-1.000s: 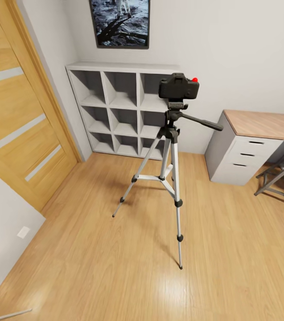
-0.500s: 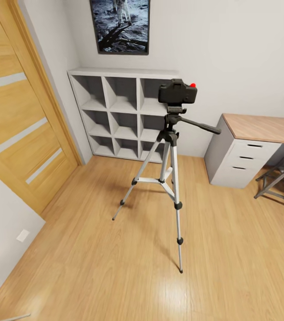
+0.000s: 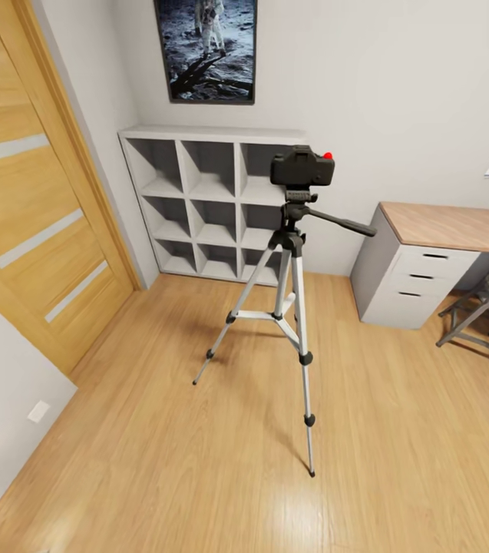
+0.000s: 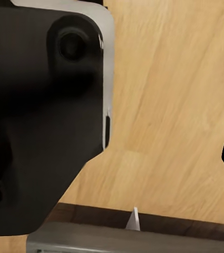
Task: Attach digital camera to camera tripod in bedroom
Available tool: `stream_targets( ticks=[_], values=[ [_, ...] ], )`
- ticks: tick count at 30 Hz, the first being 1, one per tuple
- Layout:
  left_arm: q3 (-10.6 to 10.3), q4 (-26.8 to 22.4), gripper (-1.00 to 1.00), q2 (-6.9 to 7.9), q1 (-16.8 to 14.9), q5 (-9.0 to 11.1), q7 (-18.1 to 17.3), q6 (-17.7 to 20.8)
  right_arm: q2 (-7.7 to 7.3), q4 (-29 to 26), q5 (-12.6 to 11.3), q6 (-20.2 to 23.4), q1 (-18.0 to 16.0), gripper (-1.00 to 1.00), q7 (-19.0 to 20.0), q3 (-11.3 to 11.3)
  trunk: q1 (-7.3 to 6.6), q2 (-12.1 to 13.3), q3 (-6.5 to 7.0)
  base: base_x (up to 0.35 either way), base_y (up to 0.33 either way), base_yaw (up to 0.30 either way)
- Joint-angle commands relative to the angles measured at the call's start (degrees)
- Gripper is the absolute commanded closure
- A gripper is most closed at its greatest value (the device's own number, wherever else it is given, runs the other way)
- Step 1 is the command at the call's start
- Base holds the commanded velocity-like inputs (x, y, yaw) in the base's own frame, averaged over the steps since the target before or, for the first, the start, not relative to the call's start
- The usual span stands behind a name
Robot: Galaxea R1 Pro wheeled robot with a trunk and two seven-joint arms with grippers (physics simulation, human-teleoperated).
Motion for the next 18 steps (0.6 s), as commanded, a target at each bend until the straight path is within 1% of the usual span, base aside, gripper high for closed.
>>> stream_targets(
  ticks=[1, 2, 3, 9, 18],
  values=[
    [-0.5, 0.0, -1.0, 0.01, 0.0, 0.4, 0.2, 0.0, -0.02, 0.1, 0.5, -0.4, -0.1, -1.0, 0.1, -0.5, 0.03, -0.1, 0.01, 0.0, 0.0, -0.059],
    [-0.5, 0.0, -1.0, 0.02, 0.0, 0.4, 0.2, 0.0, -0.01, 0.3, 0.4, -1.1, -0.1, -1.0, -0.1, -0.5, 0.03, -0.1, 0.1, 0.0, 0.0, -0.061],
    [-0.5, -0.1, -1.0, 0.09, 0.0, 0.3, 0.2, 0.0, -0.29, 0.7, 0.3, -3.4, -0.1, -1.0, -0.2, -0.5, 0.03, -0.1, 0.19, 0.0, 0.0, -0.065],
    [-0.3, -0.1, -1.0, 0.12, 0.0, 0.3, 0.2, 0.0, -0.87, 0.7, 0.3, -4.4, -0.1, -1.0, -0.2, -0.5, 0.03, -0.1, 0.74, 0.0, 0.0, -0.067],
    [-0.2, -0.1, -1.0, -0.08, 0.0, 0.5, 0.2, 0.0, -0.67, 0.9, 0.3, -4.6, 0.0, -1.0, -0.3, -0.5, 0.03, -0.1, 1.56, 0.0, 0.0, -0.068]
  ],
)
